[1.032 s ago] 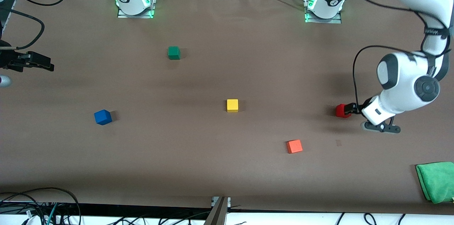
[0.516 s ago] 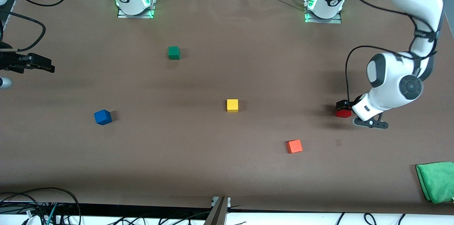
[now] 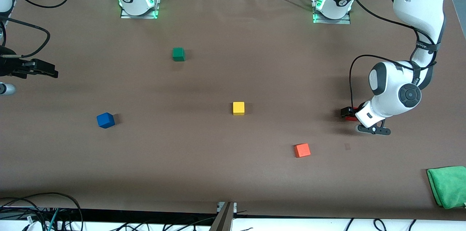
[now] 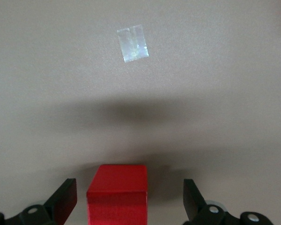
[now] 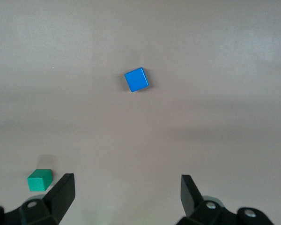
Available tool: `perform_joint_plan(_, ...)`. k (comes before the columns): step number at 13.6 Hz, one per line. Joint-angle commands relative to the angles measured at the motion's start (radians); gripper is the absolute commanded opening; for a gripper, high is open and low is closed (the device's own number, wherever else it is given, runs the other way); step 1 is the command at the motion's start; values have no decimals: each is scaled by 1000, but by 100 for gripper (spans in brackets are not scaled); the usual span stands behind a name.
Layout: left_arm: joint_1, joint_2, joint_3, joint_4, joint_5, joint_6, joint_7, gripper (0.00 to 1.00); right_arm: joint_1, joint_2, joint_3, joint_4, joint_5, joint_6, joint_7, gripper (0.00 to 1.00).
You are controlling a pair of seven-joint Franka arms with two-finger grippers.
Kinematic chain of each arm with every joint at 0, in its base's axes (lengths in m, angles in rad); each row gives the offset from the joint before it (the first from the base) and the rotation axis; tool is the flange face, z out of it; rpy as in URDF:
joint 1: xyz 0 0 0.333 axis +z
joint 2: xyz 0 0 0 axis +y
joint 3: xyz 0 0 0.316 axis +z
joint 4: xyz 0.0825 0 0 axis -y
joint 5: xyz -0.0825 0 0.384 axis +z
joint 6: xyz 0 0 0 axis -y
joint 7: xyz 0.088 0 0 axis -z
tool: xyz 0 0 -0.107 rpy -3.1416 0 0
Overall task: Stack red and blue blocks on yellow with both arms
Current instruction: 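Close the left gripper on the red cube while the right gripper reaches the blue cube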
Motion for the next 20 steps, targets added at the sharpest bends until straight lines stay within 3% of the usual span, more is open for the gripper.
perform_joint_plan(1, 30, -9, -3, 3, -8, -7, 55, 100, -2, 5, 3, 13, -4, 1, 18, 100)
perform_joint_plan(8, 37, 16, -3, 0, -8, 9, 60, 100, -2, 34, 3, 12, -4, -1, 19, 100)
perform_joint_plan(11, 27, 28, -5, -40, -8, 104, 30, 100, -7, 51, 2, 12, -1, -6, 19, 100)
perform_joint_plan(20, 11, 2, -5, -39, -8, 72, -7, 100, -25, 109, 2, 15, -7, 97, 4, 100)
